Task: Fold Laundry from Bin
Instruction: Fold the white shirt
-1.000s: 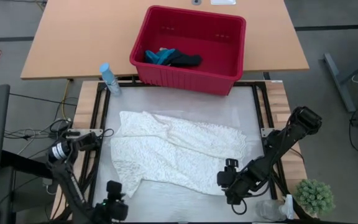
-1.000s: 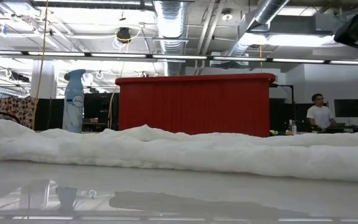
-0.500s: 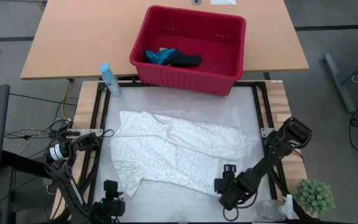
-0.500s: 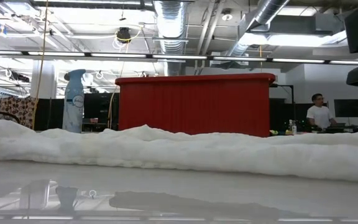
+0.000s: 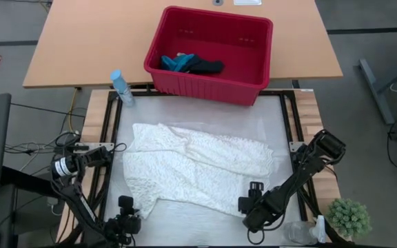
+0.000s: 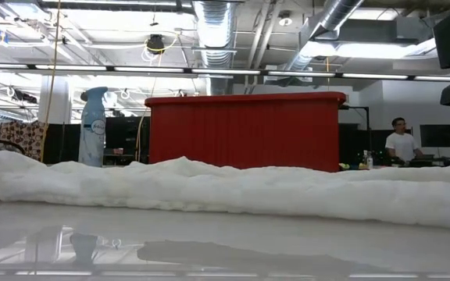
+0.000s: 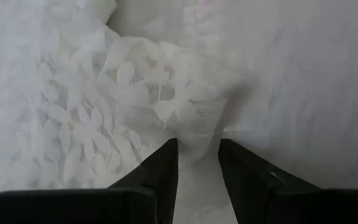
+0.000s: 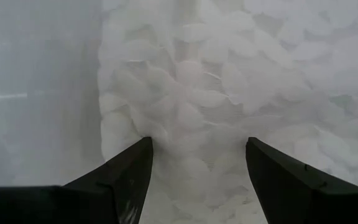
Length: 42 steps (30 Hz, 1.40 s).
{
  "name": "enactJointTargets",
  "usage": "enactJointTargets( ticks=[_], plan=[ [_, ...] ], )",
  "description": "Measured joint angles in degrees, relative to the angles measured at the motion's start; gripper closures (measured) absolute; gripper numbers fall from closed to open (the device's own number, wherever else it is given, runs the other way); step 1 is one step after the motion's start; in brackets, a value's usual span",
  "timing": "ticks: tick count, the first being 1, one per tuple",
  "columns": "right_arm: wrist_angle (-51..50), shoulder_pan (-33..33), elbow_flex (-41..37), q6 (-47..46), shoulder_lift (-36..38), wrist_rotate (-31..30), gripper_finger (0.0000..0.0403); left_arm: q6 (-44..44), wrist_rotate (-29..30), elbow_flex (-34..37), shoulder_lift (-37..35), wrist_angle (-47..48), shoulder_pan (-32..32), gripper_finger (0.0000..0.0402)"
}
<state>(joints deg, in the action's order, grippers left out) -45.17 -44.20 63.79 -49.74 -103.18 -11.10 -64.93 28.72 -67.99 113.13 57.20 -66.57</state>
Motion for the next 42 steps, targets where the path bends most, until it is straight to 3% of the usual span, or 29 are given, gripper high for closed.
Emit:
enactJointTargets(
  ticks=[5, 11, 16, 20, 24, 32, 42],
  plan=[
    [-3.0, -0.1, -0.3, -1.7, -0.1, -0.9, 0.0145, -0.3, -1.5, 0.1, 0.0, 0.4, 1.5, 0.0314],
    [-2.5, 0.1, -0.6, -0.3, -0.1, -1.0, 0.0204, -0.7, -0.2, 0.1, 0.2, -0.2, 2.6, 0.0392],
    [-6.4, 0.2, 2.6, 3.5, 2.0, -1.0, 0.0233, -0.6, 1.9, 0.3, 0.3, -0.2, 3.0, 0.0394],
    [-10.9, 0.1, 5.8, 3.2, 5.6, -3.9, 0.0234, -0.9, 2.5, 0.3, 0.4, -0.3, 3.0, 0.04],
    [-8.7, -0.8, 6.1, -1.2, 7.3, -4.2, 0.0223, -2.2, 3.0, 0.3, 0.4, -0.3, 3.0, 0.04],
    [-6.6, -5.0, 6.1, -3.1, 4.2, -1.7, 0.0211, -2.4, 3.6, 0.3, 0.4, -0.3, 3.0, 0.0401],
    [-5.5, -5.3, 6.1, -3.1, -1.4, -1.0, 0.0215, -4.8, 3.5, 0.3, 0.5, -0.3, 3.1, 0.0401]
  ],
)
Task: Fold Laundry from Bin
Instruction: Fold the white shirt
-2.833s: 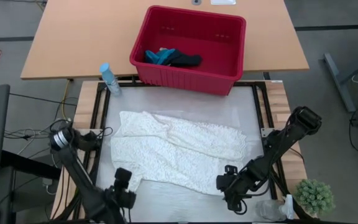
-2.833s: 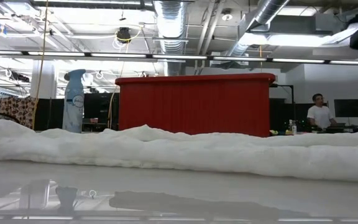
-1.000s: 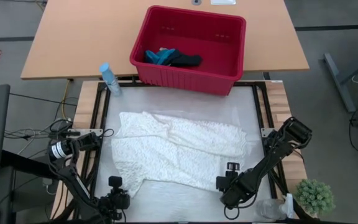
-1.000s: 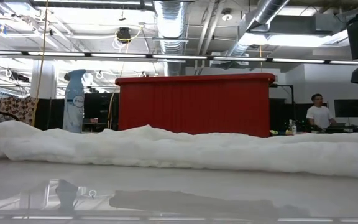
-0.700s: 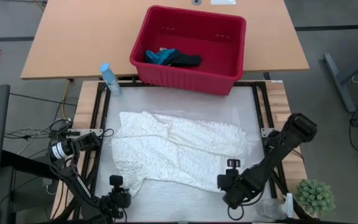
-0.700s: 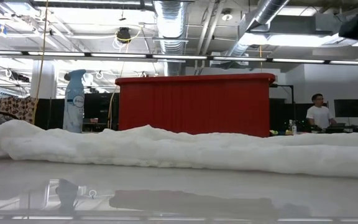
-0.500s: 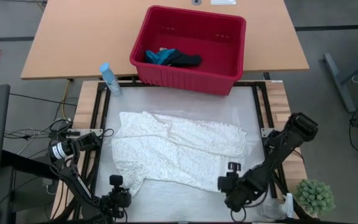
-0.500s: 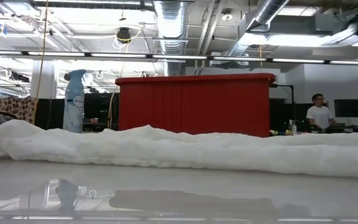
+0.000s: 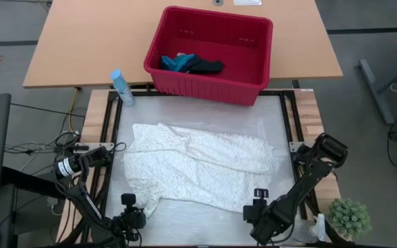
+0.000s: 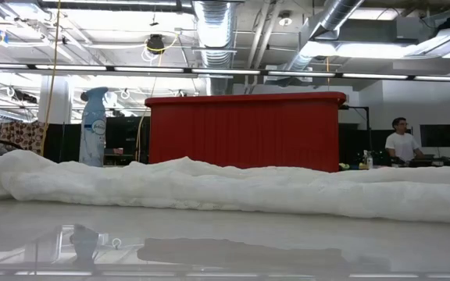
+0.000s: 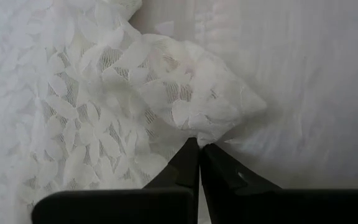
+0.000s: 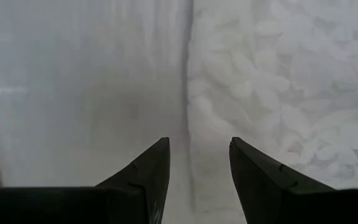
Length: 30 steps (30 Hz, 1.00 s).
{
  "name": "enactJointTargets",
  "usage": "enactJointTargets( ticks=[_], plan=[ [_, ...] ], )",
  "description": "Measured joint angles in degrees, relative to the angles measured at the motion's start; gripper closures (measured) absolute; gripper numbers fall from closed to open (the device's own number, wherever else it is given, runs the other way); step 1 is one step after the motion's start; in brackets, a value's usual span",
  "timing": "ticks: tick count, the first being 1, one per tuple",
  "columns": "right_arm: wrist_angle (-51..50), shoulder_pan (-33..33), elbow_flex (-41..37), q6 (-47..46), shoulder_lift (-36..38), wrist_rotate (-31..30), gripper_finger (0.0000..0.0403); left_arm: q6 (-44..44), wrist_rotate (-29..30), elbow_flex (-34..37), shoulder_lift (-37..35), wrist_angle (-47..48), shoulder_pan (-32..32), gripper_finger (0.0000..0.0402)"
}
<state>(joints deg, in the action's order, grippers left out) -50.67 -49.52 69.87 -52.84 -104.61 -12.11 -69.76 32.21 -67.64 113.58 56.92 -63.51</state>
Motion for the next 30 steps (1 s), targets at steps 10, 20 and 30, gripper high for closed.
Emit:
enactJointTargets(
  ticks=[10, 20, 30],
  plan=[
    [-0.5, 0.2, 0.2, 0.3, -4.9, -0.2, 0.0215, 0.0, -0.2, 0.0, 0.0, -0.2, 0.0, 0.0401],
    [-1.5, 0.9, 0.3, -1.2, -5.8, 0.0, 0.0361, -3.6, 1.3, 0.0, 0.0, -1.0, 0.4, 0.0401],
    [-6.9, 1.7, 2.5, -3.2, -6.1, 0.1, 0.0373, -5.5, 5.6, -2.0, 0.0, 3.0, 2.6, 0.0401]
  ],
)
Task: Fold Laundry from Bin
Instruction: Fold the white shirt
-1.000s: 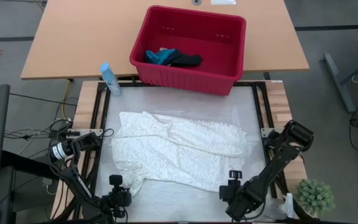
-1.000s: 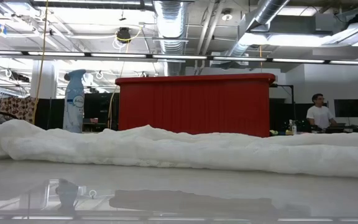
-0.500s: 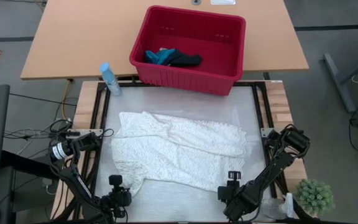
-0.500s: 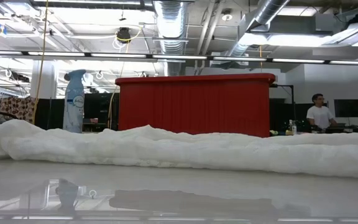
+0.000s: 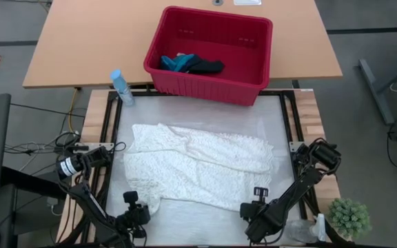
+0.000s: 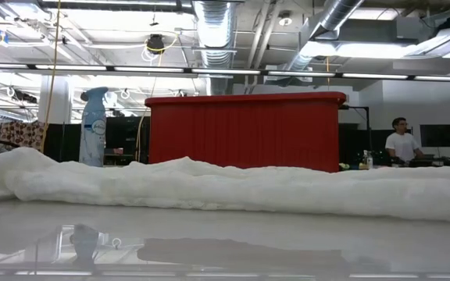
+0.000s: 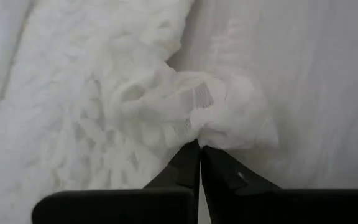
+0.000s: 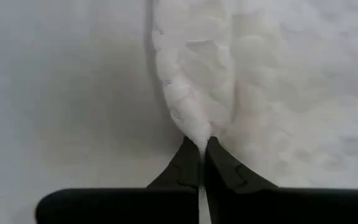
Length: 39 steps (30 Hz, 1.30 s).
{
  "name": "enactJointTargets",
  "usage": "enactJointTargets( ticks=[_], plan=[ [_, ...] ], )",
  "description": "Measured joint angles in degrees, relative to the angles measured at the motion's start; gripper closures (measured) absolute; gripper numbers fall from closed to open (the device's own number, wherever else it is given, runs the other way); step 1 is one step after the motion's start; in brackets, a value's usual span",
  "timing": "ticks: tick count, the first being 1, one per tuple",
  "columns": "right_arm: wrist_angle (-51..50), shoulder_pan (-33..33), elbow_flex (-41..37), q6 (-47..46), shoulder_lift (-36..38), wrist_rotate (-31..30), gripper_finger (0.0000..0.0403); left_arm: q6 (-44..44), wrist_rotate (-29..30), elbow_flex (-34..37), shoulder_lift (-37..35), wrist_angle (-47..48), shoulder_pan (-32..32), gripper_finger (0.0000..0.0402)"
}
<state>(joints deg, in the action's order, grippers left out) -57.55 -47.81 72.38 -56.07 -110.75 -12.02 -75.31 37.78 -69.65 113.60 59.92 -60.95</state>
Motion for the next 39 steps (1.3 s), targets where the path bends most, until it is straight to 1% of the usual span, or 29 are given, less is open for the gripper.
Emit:
enactJointTargets(
  ticks=[2, 6, 14, 21, 25, 33, 39],
  plan=[
    [-3.7, 0.0, 1.6, 0.2, -0.3, -0.6, 0.0382, -1.6, 0.3, -1.4, 0.0, 4.6, 0.1, 0.0401],
    [-8.0, 0.1, 4.1, 0.1, 0.0, -1.6, 0.0382, -5.6, 2.2, -3.4, 0.0, 10.9, 0.1, 0.0401],
    [-11.3, 2.4, 4.3, -1.2, 0.0, -1.2, 0.0382, -7.9, 2.0, -4.9, 0.0, 19.5, 2.4, 0.0401],
    [-16.9, 4.6, 4.4, -5.0, 0.0, -0.8, 0.0382, -14.1, 2.8, -5.7, -0.1, 30.0, 3.1, 0.0401],
    [-17.1, 5.7, 4.4, -2.9, 0.0, -0.5, 0.0382, -15.4, 6.0, -5.4, -0.5, 30.1, 3.3, 0.0401],
    [-19.2, 7.5, 4.4, -1.0, 0.6, -0.8, 0.0382, -15.8, 12.8, -4.9, -1.9, 30.0, 6.0, 0.0401],
    [-19.7, 8.7, 4.4, -0.9, 5.7, -4.7, 0.0382, -17.0, 15.1, -2.9, -4.9, 30.1, 9.7, 0.0401]
  ],
)
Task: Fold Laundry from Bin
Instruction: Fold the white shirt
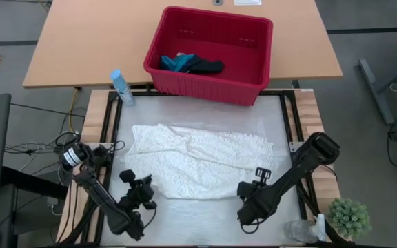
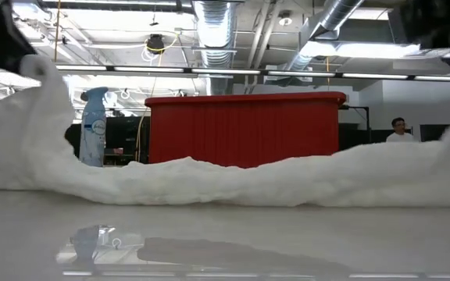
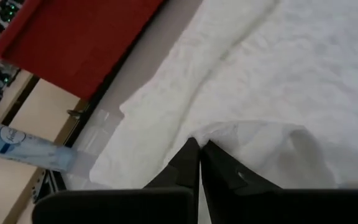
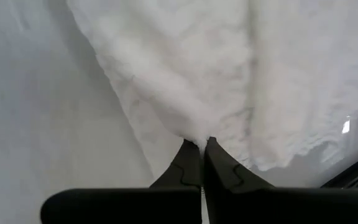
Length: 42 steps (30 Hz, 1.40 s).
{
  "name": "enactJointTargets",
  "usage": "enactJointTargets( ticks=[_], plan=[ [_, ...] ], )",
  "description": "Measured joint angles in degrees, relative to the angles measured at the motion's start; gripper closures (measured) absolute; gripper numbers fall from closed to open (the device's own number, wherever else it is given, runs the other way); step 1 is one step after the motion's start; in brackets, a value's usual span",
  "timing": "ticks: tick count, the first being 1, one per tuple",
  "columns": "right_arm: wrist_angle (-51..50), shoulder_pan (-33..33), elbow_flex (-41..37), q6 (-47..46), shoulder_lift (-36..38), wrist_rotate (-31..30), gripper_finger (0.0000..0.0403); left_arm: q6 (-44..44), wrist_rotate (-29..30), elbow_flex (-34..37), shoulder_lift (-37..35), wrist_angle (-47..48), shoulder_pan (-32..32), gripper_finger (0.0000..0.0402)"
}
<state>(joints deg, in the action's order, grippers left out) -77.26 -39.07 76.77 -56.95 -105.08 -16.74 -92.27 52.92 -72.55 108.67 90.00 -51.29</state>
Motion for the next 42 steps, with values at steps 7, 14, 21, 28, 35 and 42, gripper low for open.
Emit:
enactJointTargets(
  ticks=[7, 14, 21, 28, 35, 42],
  plan=[
    [-2.0, 5.2, -0.9, 0.0, 6.1, -1.9, 0.0382, 2.0, 2.1, 0.5, -4.4, 0.0, 5.4, 0.0401],
    [-2.0, 12.2, -3.5, 3.9, 7.4, -1.9, 0.0381, 5.5, 1.5, 0.5, -7.2, 0.0, 12.2, 0.0401],
    [-1.9, 16.7, -3.5, 8.4, 7.3, -2.7, 0.0381, 9.6, -2.8, 0.8, -7.2, -0.1, 20.4, 0.0401],
    [-3.0, 19.1, -3.5, 9.3, 7.3, -2.7, 0.0381, 9.6, -3.3, 6.2, -7.2, 0.0, 25.9, 0.0401],
    [-3.8, 22.0, -5.7, 8.5, 7.3, -1.4, 0.0381, 7.7, -4.5, 11.6, -7.2, 0.0, 28.0, 0.0401],
    [0.8, 25.0, -11.0, 9.6, 7.3, 1.8, 0.038, 9.0, -4.1, 13.1, -7.2, -1.2, 28.8, 0.0401]
  ],
)
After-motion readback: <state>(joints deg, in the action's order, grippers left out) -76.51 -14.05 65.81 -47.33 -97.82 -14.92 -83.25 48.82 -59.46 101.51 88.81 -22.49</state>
